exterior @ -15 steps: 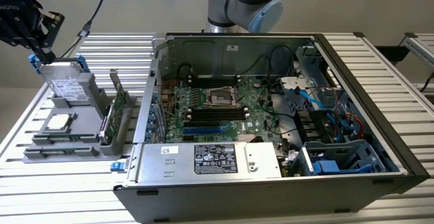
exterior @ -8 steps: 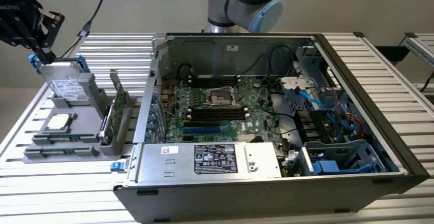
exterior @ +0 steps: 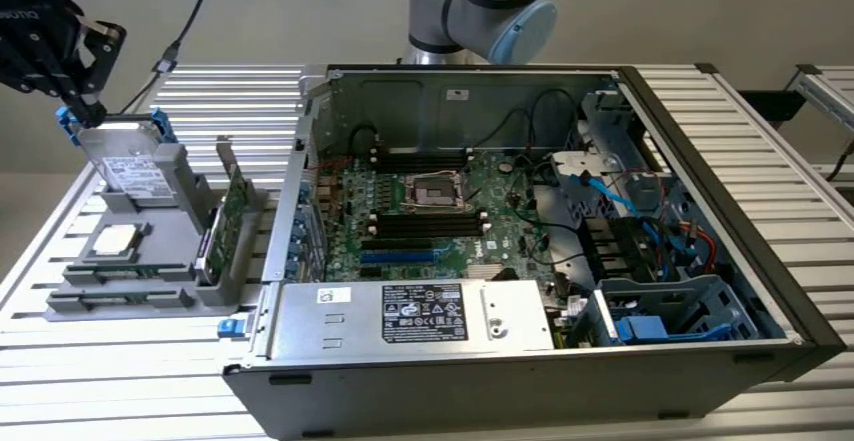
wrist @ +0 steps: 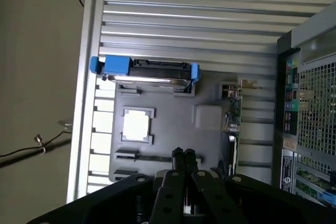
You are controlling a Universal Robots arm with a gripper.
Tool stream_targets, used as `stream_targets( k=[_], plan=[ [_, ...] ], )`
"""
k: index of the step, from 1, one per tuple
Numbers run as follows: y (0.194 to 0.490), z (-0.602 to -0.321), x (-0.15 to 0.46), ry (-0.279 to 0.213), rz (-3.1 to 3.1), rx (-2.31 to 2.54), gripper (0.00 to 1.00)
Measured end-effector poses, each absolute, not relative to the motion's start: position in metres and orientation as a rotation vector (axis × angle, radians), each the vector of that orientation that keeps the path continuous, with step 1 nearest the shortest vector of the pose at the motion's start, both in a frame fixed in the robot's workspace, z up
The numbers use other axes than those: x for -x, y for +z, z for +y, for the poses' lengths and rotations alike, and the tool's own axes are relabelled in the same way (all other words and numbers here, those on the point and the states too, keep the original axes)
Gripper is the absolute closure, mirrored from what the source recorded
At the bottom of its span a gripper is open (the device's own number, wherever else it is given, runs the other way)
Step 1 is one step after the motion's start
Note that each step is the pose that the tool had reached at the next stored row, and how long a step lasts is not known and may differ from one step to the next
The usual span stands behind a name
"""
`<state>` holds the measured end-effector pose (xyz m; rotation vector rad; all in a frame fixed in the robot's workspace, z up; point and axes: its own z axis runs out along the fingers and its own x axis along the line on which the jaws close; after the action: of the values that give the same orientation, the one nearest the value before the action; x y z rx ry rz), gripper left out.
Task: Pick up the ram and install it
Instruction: 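Pick up the ram and move it above insertion slot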
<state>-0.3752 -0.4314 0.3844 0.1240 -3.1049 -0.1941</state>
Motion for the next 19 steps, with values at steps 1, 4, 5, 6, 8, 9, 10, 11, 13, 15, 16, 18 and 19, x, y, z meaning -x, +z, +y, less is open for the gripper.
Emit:
stream_targets(
  k=[1,4,5,6,8,9,10,11,13,15,16,18,19],
  plan=[
    [0.3844,-0.4314,0.3752,-0.194,-3.102,-0.153,0.90],
    [0.3842,-0.4314,0.3752,-0.192,-3.094,-0.237,0.90],
    [0.3842,-0.4314,0.3752,-0.191,-3.090,-0.266,0.90],
    [0.3841,-0.4314,0.3752,-0.191,-3.087,-0.293,0.90],
    [0.3840,-0.4314,0.3752,-0.190,-3.079,-0.349,0.90],
    [0.3839,-0.4314,0.3752,-0.189,-3.075,-0.377,0.90],
    [0.3839,-0.4314,0.3752,-0.188,-3.070,-0.404,0.90],
    [0.3839,-0.4314,0.3752,-0.186,-3.065,-0.432,0.90],
    [0.3839,-0.4314,0.3751,-0.179,-3.054,-0.488,0.90],
    [0.3839,-0.4314,0.3752,-0.162,-3.045,-0.531,0.90],
    [0.3839,-0.4314,0.3752,-0.149,-3.040,-0.548,0.90],
    [0.3838,-0.4314,0.3752,-0.119,-3.032,-0.576,0.90],
    [0.3838,-0.4314,0.3752,-0.103,-3.028,-0.590,0.90]
  ],
)
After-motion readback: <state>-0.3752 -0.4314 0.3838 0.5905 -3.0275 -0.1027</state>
